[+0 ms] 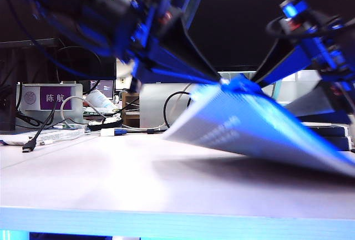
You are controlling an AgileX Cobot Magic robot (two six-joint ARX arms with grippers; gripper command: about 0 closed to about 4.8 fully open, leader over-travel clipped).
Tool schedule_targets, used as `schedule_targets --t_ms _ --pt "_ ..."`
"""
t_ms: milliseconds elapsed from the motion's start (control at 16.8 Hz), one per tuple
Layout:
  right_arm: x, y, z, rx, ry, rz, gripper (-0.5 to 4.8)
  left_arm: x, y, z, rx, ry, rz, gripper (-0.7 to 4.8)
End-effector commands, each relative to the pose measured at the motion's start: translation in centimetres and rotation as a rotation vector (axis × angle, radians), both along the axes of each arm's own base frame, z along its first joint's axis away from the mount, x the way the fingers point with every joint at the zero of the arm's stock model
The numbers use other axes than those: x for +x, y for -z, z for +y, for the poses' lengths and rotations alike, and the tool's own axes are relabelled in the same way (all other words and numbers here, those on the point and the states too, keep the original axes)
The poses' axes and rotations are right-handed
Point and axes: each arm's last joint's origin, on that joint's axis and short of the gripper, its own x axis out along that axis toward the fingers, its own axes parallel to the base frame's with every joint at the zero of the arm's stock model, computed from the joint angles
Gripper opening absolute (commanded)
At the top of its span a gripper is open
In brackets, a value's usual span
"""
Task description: Pick up the transparent plastic file bag with a blue zipper and close its zipper.
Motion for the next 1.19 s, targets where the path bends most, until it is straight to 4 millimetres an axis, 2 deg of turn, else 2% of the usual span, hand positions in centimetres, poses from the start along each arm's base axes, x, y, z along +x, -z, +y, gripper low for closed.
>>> schedule_targets --t_ms 60,298,417,536,596,834,1192 --pt "0.6 -1.4 0.3 -0.004 -0.051 -0.005 2.95 0.1 -0.6 1.3 0.093 -0.044 -0.133 -0.06" --pt "0.6 -2.4 0.6 0.038 -0.127 0.028 2.95 0.3 -1.1 1.8 0.131 -0.063 -0.238 -0.06" --pt "0.5 -2.2 0.6 -0.027 -0.190 -0.055 2.95 0.3 -1.1 1.8 0.127 -0.054 -0.243 -0.06" --pt "0.4 -1.8 0.4 -0.169 -0.241 -0.180 2.97 0.1 -1.0 1.8 0.116 -0.026 -0.227 -0.06" --pt "0.5 -1.7 0.3 -0.208 -0.213 -0.191 2.97 0.1 -1.0 1.8 0.119 -0.026 -0.223 -0.06" --pt "0.5 -1.7 0.4 -0.286 -0.235 -0.269 3.12 -0.1 -1.1 1.7 0.076 0.020 -0.194 -0.06" --pt "-0.1 -1.6 1.6 -0.362 -0.320 -0.361 3.15 0.0 -1.6 1.6 0.050 0.041 -0.185 -0.06"
